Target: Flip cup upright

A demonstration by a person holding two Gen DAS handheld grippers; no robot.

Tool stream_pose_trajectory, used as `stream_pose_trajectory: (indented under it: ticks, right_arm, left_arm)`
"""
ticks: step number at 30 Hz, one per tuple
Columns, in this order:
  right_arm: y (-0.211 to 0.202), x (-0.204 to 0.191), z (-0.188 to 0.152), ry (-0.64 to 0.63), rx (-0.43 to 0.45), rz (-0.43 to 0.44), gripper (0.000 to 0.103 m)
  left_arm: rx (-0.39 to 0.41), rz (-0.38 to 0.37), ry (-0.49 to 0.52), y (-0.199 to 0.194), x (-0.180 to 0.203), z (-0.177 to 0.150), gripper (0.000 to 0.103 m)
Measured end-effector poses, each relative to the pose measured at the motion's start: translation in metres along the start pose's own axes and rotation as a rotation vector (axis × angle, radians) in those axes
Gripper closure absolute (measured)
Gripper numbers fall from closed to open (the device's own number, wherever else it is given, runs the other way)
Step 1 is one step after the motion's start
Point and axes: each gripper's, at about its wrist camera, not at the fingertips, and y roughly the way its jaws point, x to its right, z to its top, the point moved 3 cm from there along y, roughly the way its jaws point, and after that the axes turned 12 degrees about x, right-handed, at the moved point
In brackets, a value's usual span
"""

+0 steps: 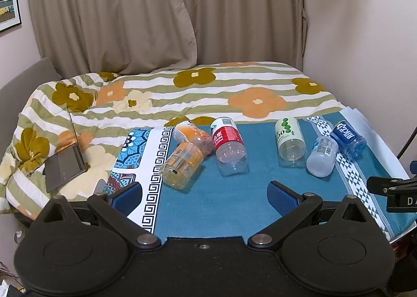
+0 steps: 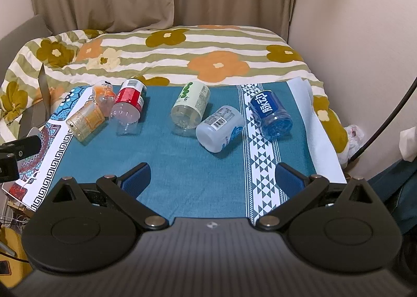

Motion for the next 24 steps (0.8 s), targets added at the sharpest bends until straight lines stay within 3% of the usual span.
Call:
stream_pose_trajectory:
  ticks: [24]
  right_arm:
    - [0.0024,-0.0046,-0.001,-0.008,-0.004,0.014,0.0]
  left_arm:
    - [-0.008,0.001,0.006,0.0043,-0.0001,-0.0001,0.0]
